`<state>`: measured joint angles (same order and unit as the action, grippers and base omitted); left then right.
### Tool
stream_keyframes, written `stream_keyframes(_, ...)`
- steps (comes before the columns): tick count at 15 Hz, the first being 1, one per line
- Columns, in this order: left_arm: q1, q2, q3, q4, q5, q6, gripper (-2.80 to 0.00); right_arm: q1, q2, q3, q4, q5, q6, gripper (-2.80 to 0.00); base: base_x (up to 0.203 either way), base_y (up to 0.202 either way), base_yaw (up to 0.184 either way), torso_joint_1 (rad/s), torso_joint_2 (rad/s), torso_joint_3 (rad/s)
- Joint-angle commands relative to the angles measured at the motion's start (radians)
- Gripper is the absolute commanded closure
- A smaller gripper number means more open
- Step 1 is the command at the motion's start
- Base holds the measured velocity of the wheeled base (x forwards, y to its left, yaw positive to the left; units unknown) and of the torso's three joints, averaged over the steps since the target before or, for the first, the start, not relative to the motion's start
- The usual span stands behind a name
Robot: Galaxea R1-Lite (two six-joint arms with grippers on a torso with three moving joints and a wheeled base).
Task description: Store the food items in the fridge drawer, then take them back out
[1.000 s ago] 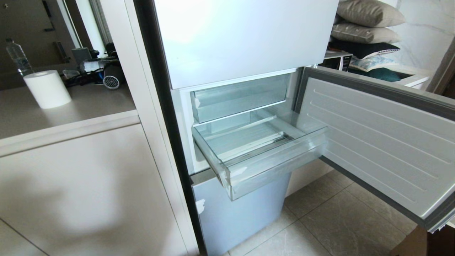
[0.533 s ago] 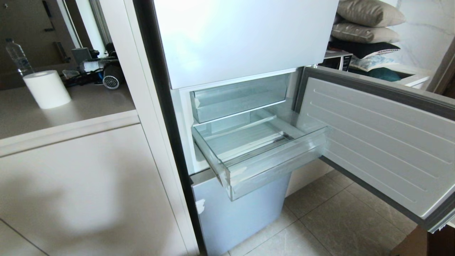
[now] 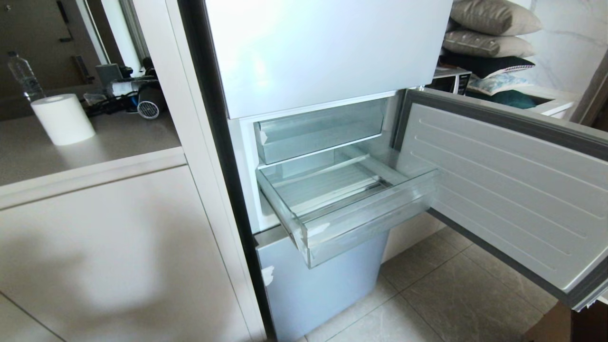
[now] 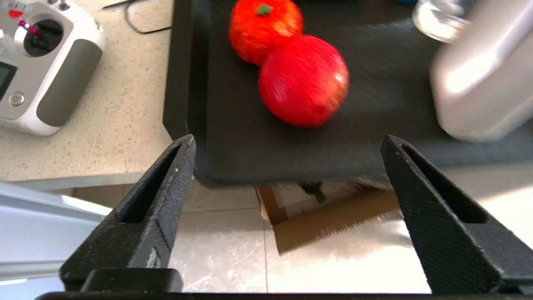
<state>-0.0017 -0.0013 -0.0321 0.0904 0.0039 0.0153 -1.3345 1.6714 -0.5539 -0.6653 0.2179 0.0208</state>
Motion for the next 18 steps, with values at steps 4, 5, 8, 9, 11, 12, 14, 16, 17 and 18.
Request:
stream_keyframes(4,0.000,0.001,0.000,0.000,0.001,0.000,0.00,0.003,0.211,-0.127,-0.009,0.139,-0.101,-2.80,0.000,0.000,0.000,0.000,0.00,0.000)
stream_keyframes(5,0.000,0.001,0.000,0.000,0.001,0.000,0.00,0.003,0.244,-0.153,-0.008,0.152,-0.131,-2.80,0.000,0.000,0.000,0.000,0.00,0.000)
stream_keyframes(8,0.000,0.001,0.000,0.002,0.001,0.000,0.00,0.003,0.328,-0.235,-0.011,0.156,-0.160,-2.80,0.000,0.000,0.000,0.000,0.00,0.000)
stream_keyframes(9,0.000,0.001,0.000,0.000,0.001,0.000,0.00,0.003,0.349,-0.258,-0.011,0.155,-0.166,-2.80,0.000,0.000,0.000,0.000,0.00,0.000)
stream_keyframes(11,0.000,0.001,0.000,0.000,0.001,0.000,0.00,0.003,0.375,-0.280,-0.010,0.155,-0.169,-2.80,0.000,0.000,0.000,0.000,0.00,0.000)
stream_keyframes(12,0.000,0.001,0.000,0.000,0.001,0.000,0.00,0.003,0.382,-0.281,-0.010,0.154,-0.170,-2.80,0.000,0.000,0.000,0.000,0.00,0.000)
stream_keyframes(14,0.000,0.001,0.000,0.002,0.001,0.000,0.00,0.003,0.405,-0.294,-0.010,0.153,-0.172,-2.80,0.000,0.000,0.000,0.000,0.00,0.000)
stream_keyframes(16,0.000,0.001,0.000,0.000,0.001,0.000,0.00,0.003,0.424,-0.311,-0.010,0.152,-0.179,-2.80,0.000,0.000,0.000,0.000,0.00,0.000)
stream_keyframes(17,0.000,0.001,0.000,0.001,0.001,0.000,0.00,0.001,0.426,-0.314,-0.010,0.152,-0.179,-2.80,0.000,0.000,0.000,0.000,0.00,0.000)
stream_keyframes(18,0.000,0.001,0.000,0.000,0.001,0.000,0.00,0.001,0.429,-0.315,-0.010,0.150,-0.179,-2.80,0.000,0.000,0.000,0.000,0.00,0.000)
